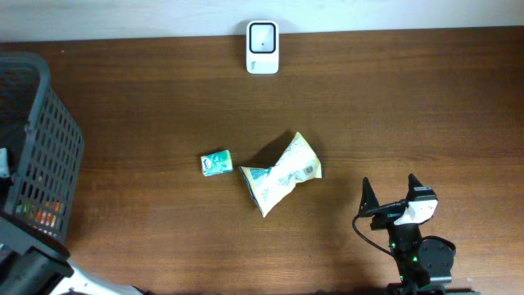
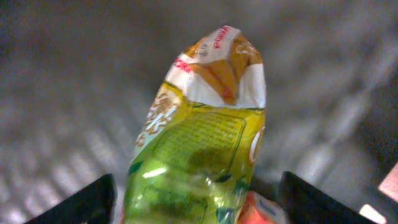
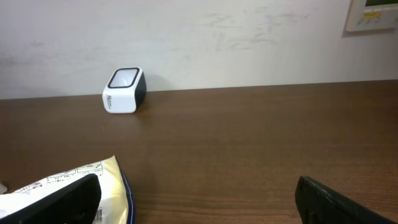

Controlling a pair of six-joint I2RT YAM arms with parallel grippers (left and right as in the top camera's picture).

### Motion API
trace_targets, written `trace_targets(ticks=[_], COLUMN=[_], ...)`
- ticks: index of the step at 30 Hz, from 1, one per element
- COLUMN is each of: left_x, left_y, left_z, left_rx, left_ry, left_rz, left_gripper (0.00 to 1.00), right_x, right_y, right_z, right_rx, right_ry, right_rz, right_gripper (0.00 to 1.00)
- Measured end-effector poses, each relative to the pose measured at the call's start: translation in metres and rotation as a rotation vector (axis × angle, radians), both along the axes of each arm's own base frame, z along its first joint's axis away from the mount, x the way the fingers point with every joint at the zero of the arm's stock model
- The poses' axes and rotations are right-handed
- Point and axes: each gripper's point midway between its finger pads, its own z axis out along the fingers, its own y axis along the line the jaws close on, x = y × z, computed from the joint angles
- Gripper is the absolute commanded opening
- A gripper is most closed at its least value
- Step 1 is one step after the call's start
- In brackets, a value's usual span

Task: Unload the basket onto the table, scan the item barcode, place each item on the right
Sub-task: 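Reach the left gripper into the basket and grasp the yellow-green carton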

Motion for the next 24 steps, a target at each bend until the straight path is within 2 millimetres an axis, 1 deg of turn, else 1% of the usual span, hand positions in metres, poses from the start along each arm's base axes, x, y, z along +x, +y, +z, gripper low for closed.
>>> trace_targets(ticks=[1,3,4,13,17,18,20,21,22,23,24], left_x=[0.0,-0.001,-0.001,0.0,0.003,0.007,0.017,0.022,0.027,0.033,0.039], left_y=[0.0,0.0,0.001,0.001,0.004,0.009,0.022,0.027,0.031,0.035,0.036], left_z=[-0.001,-0.002,-0.002,0.0,0.013,0.023,0.051,0.068,0.088,0.118,0.146], left_rx=[0.003,0.003,0.004,0.002,0.002,0.014,0.058,0.082,0.105,0.135,0.158], left_ry=[0.006,0.008,0.008,0.007,-0.005,-0.023,-0.082,-0.119,-0.161,-0.232,-0.302], left_rz=[-0.005,-0.006,-0.006,-0.002,0.039,0.061,0.108,0.133,0.157,0.189,0.212], left_gripper=[0.49,0.34,0.29,0.24,0.23,0.23,0.23,0.22,0.22,0.21,0.18], right_x=[0.0,0.0,0.0,0.0,0.0,0.0,0.0,0.0,0.0,0.0,0.0], right_y=[0.0,0.0,0.0,0.0,0.0,0.0,0.0,0.0,0.0,0.0,0.0], right_z=[0.0,0.0,0.0,0.0,0.0,0.0,0.0,0.0,0.0,0.0,0.0], right_rx=[0.0,0.0,0.0,0.0,0.0,0.0,0.0,0.0,0.0,0.0,0.0], right_ry=[0.0,0.0,0.0,0.0,0.0,0.0,0.0,0.0,0.0,0.0,0.0], right_rz=[0.0,0.0,0.0,0.0,0.0,0.0,0.0,0.0,0.0,0.0,0.0], right_gripper=[0.99,0.99,0.99,0.99,0.99,0.99,0.99,0.99,0.99,0.99,0.99])
